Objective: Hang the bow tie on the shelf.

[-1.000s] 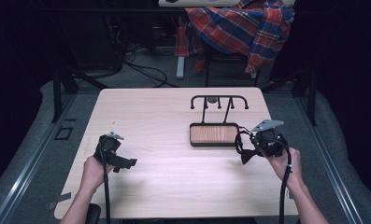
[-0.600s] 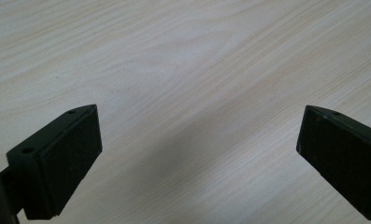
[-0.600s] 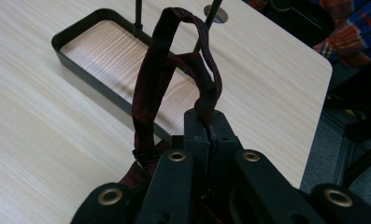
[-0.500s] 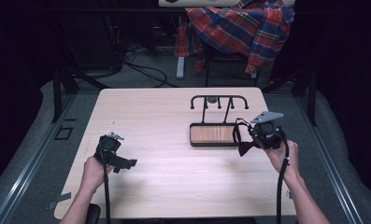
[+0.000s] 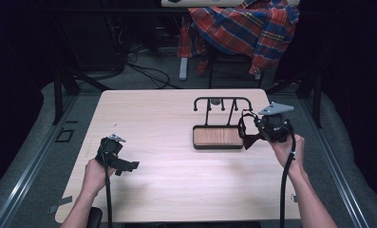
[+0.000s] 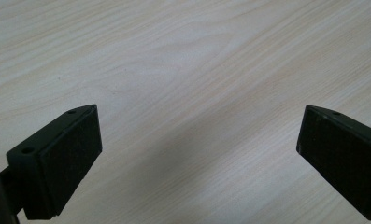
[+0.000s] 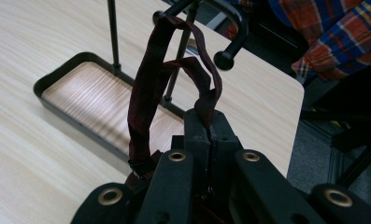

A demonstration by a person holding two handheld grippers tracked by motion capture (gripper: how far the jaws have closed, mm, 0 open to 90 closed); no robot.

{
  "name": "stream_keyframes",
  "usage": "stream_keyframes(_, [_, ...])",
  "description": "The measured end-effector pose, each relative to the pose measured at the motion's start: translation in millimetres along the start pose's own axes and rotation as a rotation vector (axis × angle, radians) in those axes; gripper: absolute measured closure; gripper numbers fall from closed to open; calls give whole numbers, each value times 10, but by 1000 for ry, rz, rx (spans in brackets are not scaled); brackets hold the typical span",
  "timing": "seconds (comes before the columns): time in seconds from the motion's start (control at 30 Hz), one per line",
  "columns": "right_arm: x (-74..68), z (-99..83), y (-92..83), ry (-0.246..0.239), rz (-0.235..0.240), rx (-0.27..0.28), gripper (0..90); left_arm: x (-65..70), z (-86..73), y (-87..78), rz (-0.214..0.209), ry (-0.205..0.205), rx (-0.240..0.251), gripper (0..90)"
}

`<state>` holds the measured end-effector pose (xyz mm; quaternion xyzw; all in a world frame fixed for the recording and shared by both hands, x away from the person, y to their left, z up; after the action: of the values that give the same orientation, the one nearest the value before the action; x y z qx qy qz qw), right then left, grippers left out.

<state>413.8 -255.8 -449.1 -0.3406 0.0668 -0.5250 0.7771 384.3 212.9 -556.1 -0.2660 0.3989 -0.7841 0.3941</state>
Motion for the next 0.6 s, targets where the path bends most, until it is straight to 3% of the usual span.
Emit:
stream_keyframes(0.27, [56, 108, 69, 8, -16, 7, 889, 8, 2, 1, -4, 5, -4, 2])
stream_keyframes(0.6, [167, 135, 149, 53, -47, 18, 889, 11, 0, 7, -3, 5, -7, 2])
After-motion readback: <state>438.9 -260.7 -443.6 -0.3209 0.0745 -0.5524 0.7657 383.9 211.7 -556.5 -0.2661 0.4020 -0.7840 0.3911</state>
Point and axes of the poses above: each handheld gripper's, and its own axes: y roughly forward along the jaws, z roughly out of its top, x roughly to its right, the point moved 5 cm from there along y, roughly forward along the jaws, and after that the axes turned 2 degrees about x, right-handed, at the moved point
